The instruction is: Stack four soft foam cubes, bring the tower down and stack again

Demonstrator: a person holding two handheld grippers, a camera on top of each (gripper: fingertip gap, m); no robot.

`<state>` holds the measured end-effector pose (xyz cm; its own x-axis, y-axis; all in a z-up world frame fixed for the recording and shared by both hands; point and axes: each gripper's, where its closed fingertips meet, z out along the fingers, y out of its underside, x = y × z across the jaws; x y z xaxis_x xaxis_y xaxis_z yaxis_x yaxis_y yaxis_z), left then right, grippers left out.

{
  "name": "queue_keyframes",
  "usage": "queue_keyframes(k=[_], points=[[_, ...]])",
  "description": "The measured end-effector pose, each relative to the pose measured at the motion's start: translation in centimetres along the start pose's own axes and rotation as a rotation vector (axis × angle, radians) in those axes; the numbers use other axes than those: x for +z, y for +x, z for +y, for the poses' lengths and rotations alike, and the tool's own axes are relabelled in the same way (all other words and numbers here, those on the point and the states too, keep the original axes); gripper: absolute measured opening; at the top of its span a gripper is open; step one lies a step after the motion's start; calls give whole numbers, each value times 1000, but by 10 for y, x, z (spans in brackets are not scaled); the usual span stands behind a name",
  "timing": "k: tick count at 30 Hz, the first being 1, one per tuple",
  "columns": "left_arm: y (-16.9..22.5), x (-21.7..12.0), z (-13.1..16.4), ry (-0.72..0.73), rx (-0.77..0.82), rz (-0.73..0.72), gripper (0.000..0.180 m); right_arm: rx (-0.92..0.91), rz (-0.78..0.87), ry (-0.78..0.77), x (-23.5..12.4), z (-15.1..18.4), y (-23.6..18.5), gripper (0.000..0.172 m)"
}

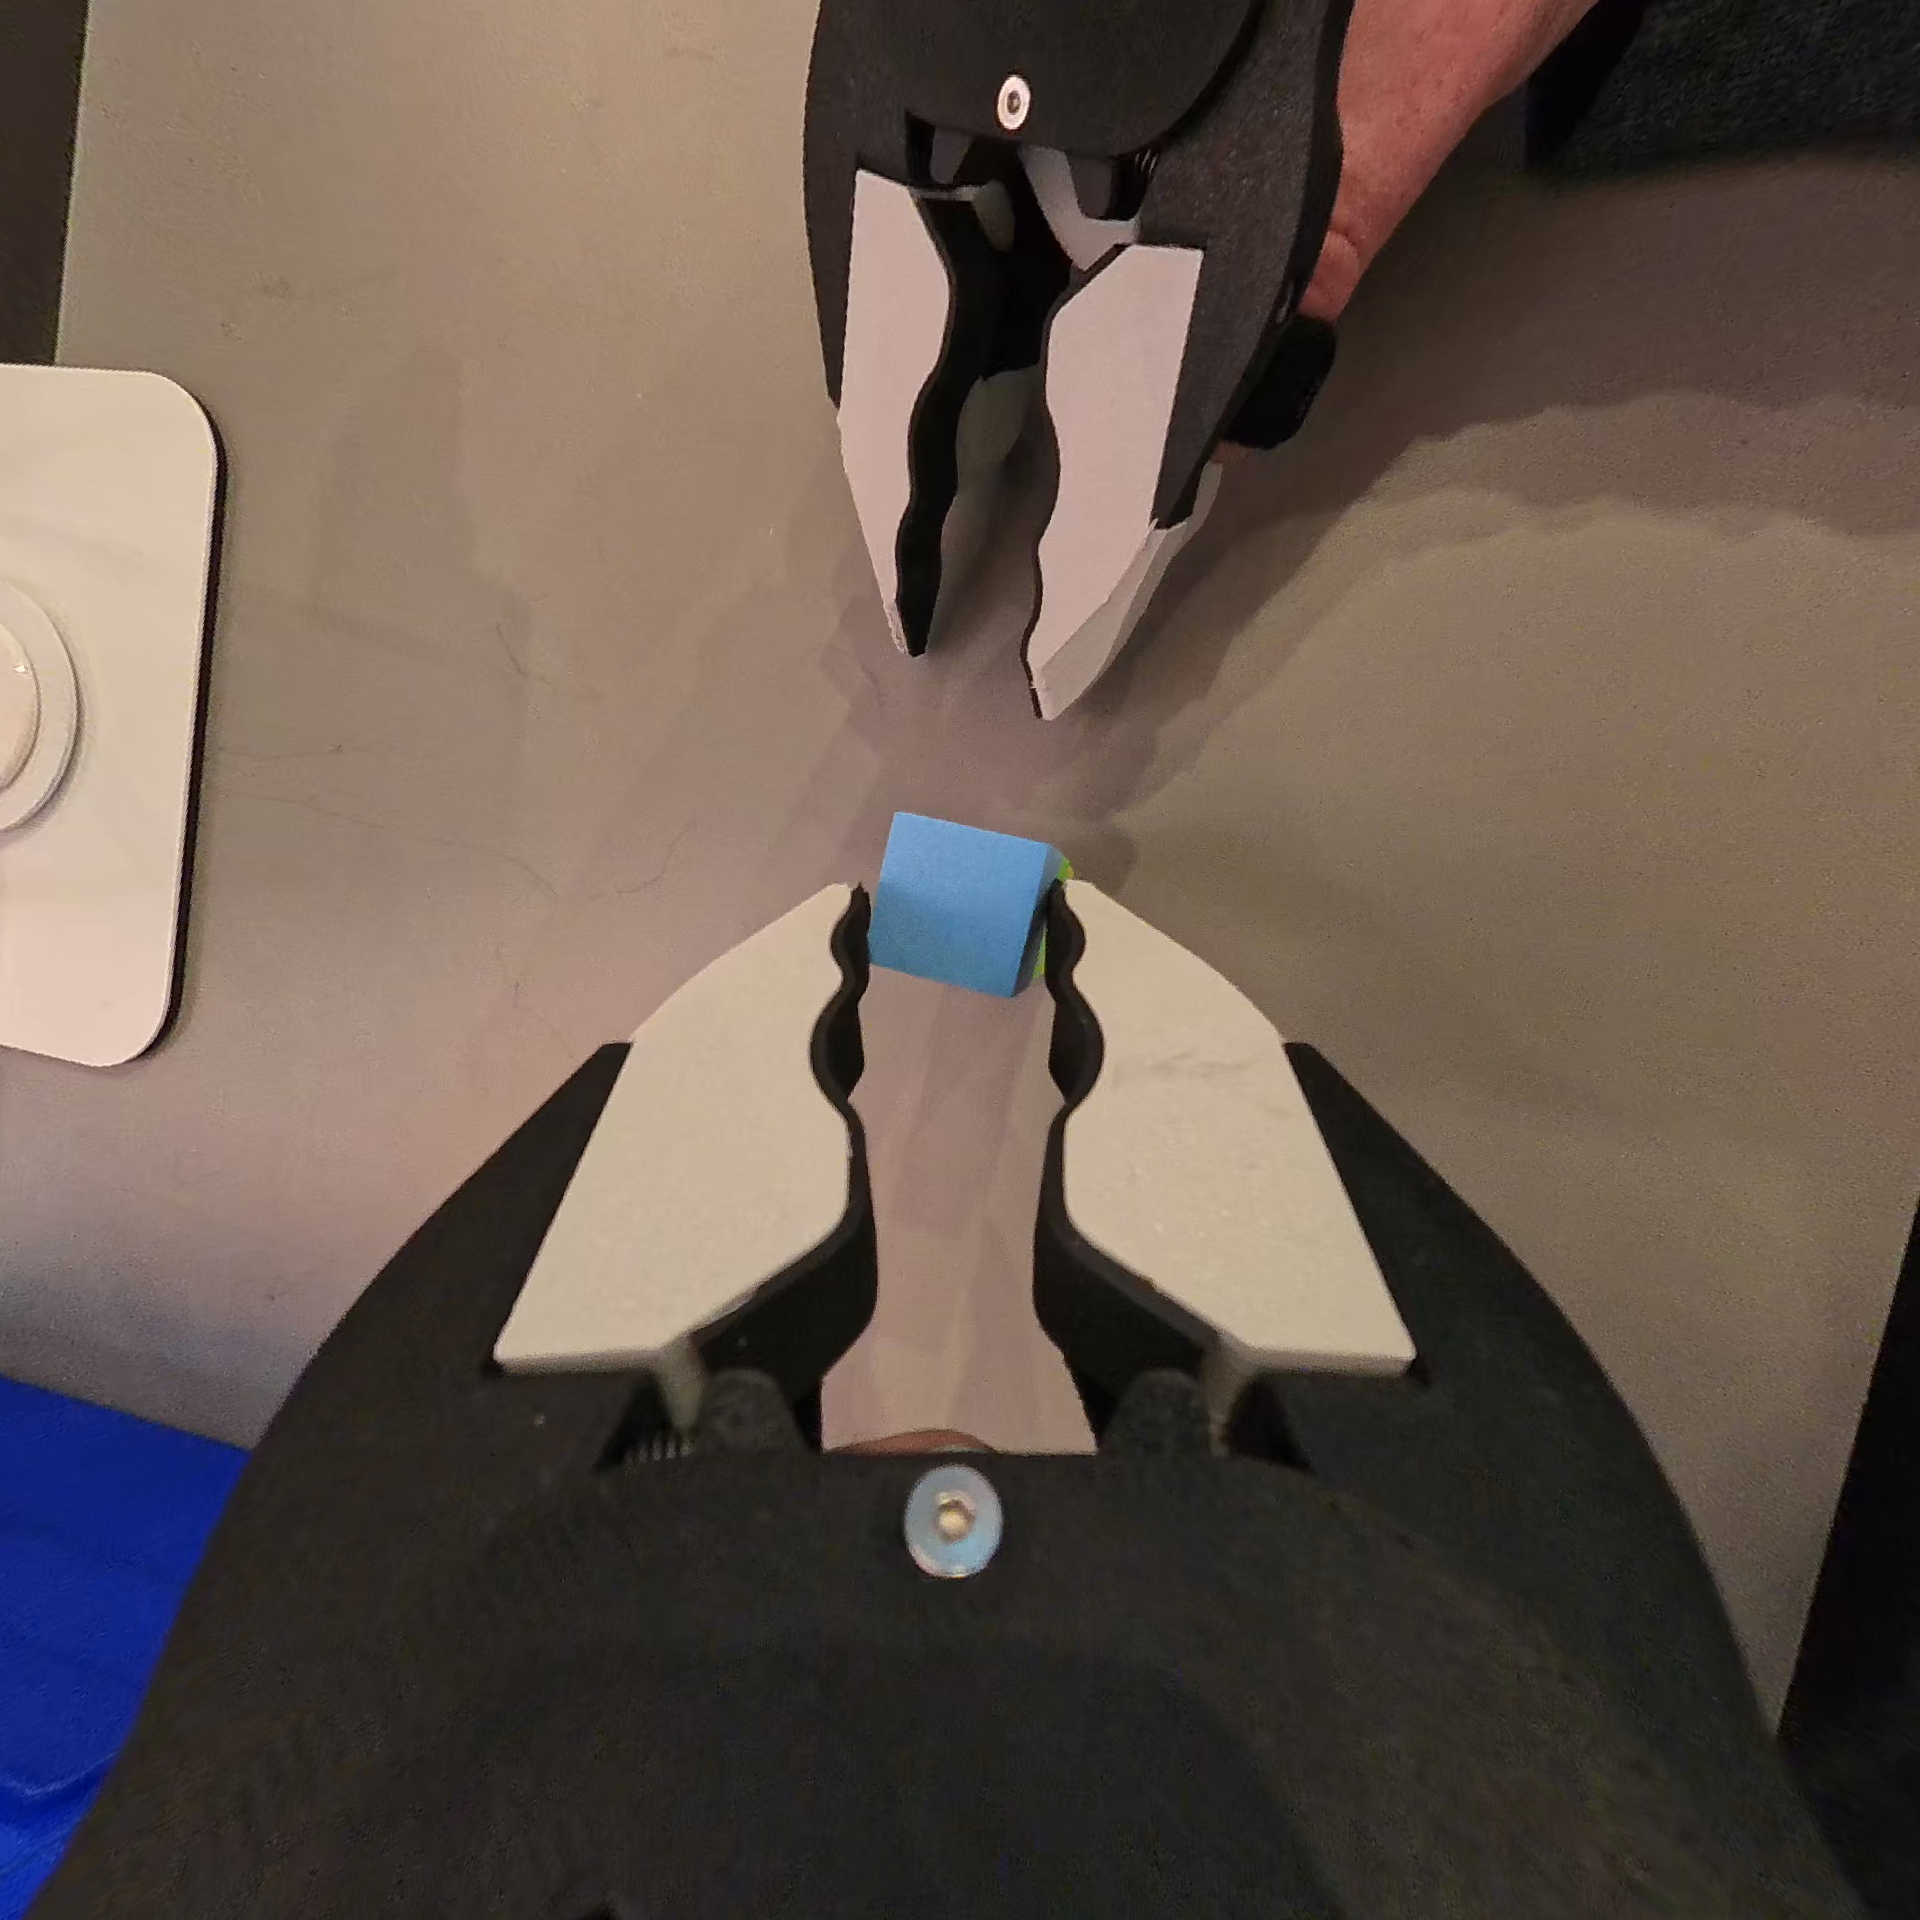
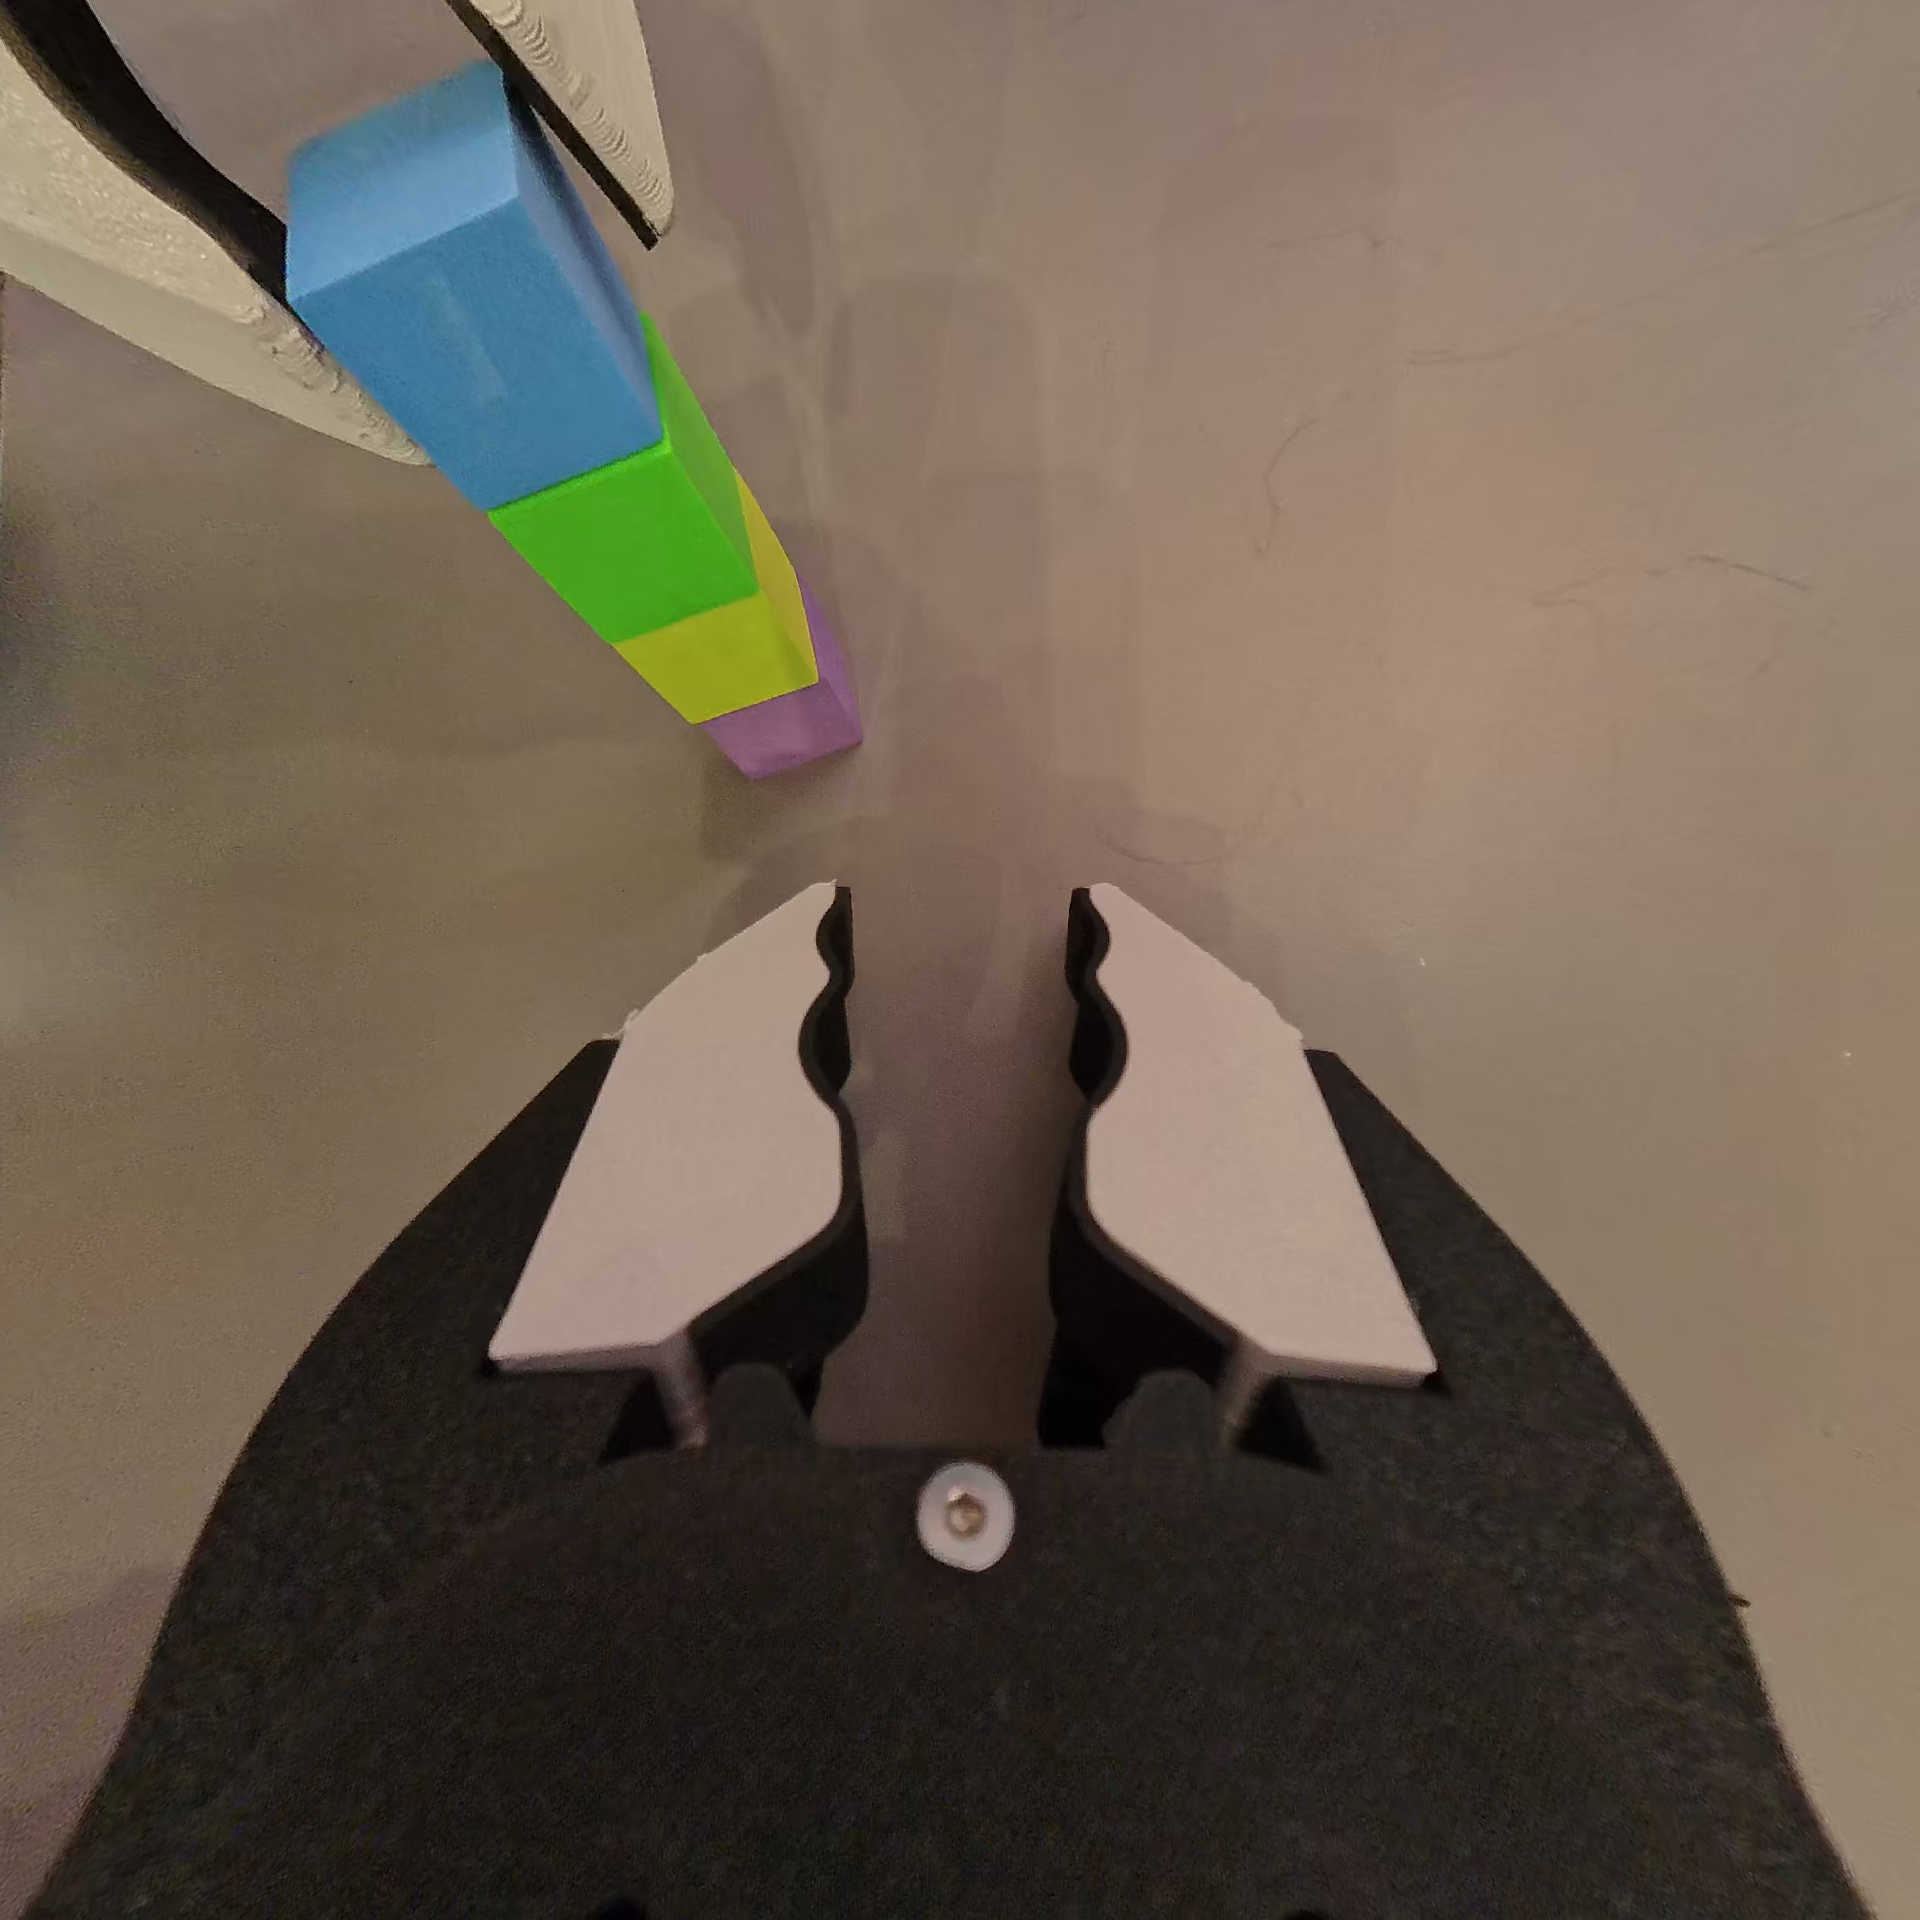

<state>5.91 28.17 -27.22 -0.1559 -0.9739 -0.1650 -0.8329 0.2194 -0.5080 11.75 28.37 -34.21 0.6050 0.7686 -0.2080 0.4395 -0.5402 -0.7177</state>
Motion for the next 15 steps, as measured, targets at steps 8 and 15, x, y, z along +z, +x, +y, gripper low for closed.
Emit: queue_keyframes(k=[8, 15], points=[[0, 0, 0, 1, 12, 3, 32, -1, 1, 0, 0, 0, 0, 39], [0, 1, 0, 8, 24, 2, 32, -2, 1, -1, 0, 0, 0, 39]])
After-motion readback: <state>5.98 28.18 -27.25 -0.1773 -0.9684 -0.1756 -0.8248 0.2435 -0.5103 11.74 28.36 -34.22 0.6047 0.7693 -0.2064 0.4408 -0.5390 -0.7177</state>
